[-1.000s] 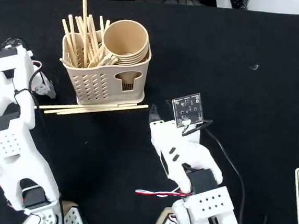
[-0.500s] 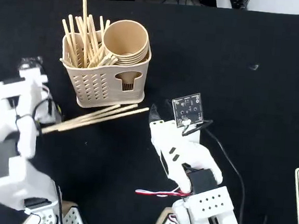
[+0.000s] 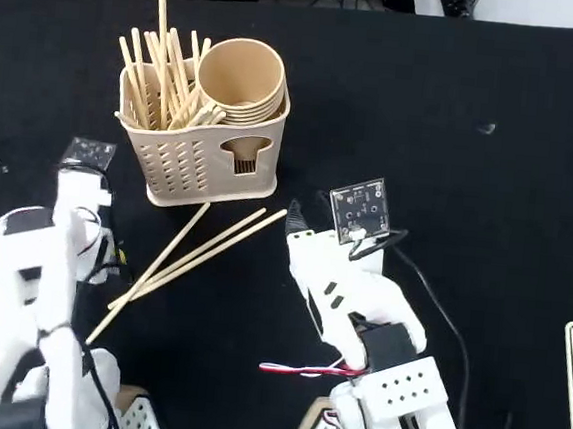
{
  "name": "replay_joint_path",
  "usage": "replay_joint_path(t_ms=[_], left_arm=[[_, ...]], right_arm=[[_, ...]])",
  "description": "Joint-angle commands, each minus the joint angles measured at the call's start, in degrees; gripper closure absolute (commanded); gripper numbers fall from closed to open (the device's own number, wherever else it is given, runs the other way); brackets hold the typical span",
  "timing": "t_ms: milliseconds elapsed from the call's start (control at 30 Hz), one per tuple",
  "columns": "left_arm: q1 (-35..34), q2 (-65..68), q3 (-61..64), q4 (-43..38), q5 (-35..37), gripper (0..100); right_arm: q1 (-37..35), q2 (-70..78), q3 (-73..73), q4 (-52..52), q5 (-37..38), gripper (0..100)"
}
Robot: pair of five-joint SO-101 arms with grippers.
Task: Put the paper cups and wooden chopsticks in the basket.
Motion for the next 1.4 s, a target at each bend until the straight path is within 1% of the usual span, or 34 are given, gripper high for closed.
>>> replay_joint_path(t_ms=[0,100,200,333,633,767,1067,1233,1367], left_arm=[[6.1,-11.3,-0.2,5.7,-0.8,78],[12.6,-15.4,1.5,7.2,-3.2,78],[17.2,-15.1,4.4,4.8,-3.5,78],[17.3,-10.5,4.5,0.7,-3.5,77],[17.2,6.9,0.4,-5.1,-3.6,78],[17.2,8.9,1.1,-8.9,-3.5,78],[19.1,8.4,5.4,-9.0,-3.8,79],[19.3,8.4,7.0,-8.7,-3.9,90],[19.3,8.4,8.7,-8.7,-3.9,92]], right_arm=[[0.9,-1.3,-0.2,-1.6,-0.3,87.8],[0.9,-1.3,-0.2,-1.6,-0.3,87.8],[0.9,-1.3,-0.2,-1.6,-0.3,87.8],[0.9,-1.3,-0.1,-1.6,-0.3,87.8],[0.9,-1.3,0.0,-1.6,-0.3,87.8],[0.9,-1.3,0.0,-1.6,-0.3,87.8],[0.9,-1.3,0.0,-1.6,-0.3,87.8],[0.9,-1.3,0.0,-1.6,-0.3,87.8],[0.9,-1.3,0.0,-1.6,-0.3,87.8]])
